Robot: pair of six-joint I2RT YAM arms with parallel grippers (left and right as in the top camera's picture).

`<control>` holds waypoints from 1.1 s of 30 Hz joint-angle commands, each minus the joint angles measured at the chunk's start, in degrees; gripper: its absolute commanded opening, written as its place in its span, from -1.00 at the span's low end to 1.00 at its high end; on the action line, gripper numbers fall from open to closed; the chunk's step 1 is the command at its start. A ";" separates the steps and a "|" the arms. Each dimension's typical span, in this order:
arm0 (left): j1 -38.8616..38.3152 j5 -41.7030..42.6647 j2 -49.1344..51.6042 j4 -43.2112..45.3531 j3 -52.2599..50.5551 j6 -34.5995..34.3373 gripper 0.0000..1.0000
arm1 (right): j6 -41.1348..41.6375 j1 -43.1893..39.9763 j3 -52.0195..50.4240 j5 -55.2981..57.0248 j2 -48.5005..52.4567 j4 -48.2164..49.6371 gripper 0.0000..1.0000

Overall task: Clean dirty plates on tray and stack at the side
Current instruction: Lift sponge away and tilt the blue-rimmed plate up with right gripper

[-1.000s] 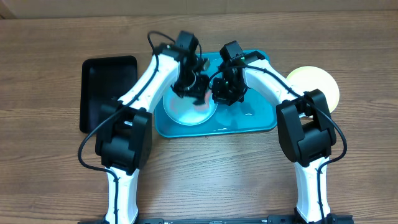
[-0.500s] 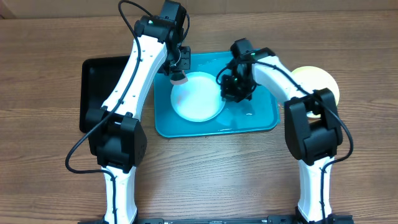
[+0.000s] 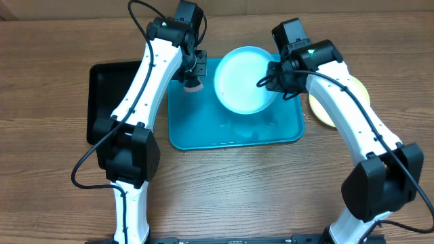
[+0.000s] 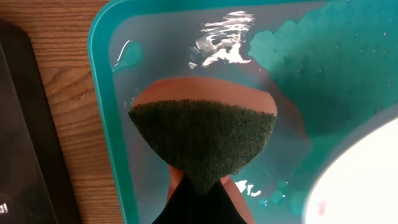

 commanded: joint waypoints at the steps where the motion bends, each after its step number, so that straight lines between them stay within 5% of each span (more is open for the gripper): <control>1: -0.02 -0.76 -0.26 0.22 -0.04 -0.76 -0.92 | 2.91 1.97 0.37 10.75 -2.51 -1.38 -0.93; 15: -0.02 -0.76 -0.26 0.63 -0.04 -1.86 -0.91 | 28.41 18.86 0.37 57.81 -4.26 -16.79 -0.93; 33: -0.02 -0.76 -0.26 0.63 -0.04 -1.86 -0.92 | 45.79 28.04 0.37 74.93 -4.26 -31.23 -0.93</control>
